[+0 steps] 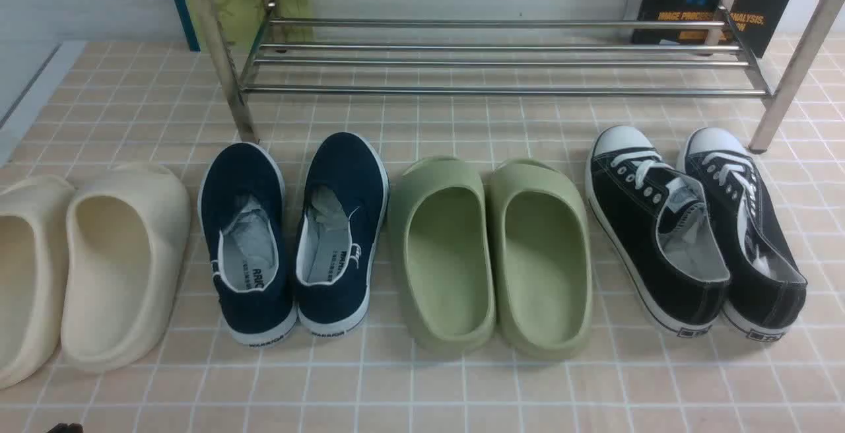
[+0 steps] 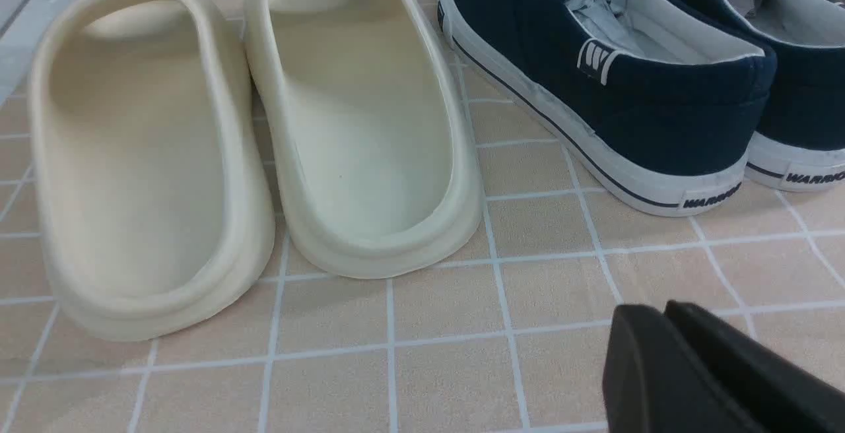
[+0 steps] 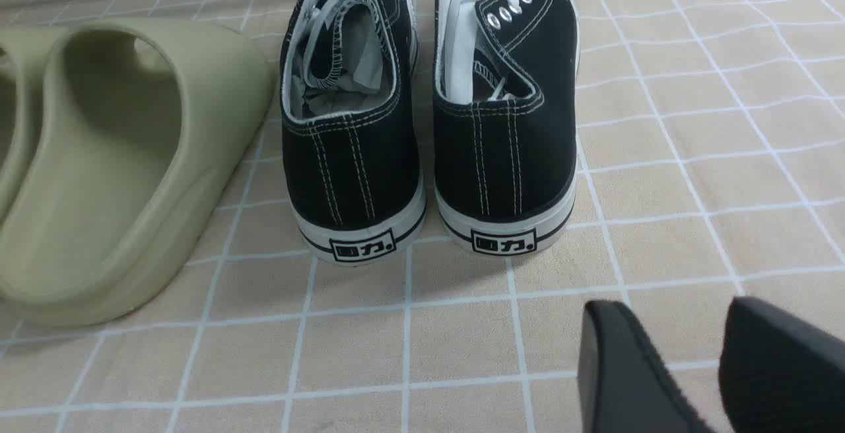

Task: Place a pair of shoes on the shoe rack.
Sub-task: Use the right arm to grab the shoe closest to it

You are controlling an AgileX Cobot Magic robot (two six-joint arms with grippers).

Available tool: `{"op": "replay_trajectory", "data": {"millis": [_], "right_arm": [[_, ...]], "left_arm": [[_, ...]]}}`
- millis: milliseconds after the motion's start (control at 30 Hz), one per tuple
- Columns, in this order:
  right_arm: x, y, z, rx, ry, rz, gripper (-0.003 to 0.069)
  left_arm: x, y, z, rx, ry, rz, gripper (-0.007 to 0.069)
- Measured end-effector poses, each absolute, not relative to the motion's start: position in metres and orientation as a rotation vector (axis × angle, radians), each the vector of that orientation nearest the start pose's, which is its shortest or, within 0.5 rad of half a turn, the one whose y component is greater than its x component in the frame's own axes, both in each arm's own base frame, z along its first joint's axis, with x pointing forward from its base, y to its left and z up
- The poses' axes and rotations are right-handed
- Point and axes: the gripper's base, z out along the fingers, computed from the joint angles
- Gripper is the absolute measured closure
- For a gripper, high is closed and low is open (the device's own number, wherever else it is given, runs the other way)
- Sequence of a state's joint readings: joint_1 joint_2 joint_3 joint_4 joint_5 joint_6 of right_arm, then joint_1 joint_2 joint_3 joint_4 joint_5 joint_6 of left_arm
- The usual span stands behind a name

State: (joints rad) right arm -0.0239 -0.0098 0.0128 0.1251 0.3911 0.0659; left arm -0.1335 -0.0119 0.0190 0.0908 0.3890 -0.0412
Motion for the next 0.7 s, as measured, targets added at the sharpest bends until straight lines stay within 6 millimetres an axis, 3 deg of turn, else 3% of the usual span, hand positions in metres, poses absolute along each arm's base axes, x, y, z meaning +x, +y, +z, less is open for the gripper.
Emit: {"op": "replay_trajectory", "data": {"millis": [700], "right_arm": [[0.052, 0.0031, 0.1745, 0.16, 1.871, 0.153, 0.0419]], "left_arm": [[0.052, -0.0037, 0.1726, 0.144, 1.873, -0.027, 0.0545]]}}
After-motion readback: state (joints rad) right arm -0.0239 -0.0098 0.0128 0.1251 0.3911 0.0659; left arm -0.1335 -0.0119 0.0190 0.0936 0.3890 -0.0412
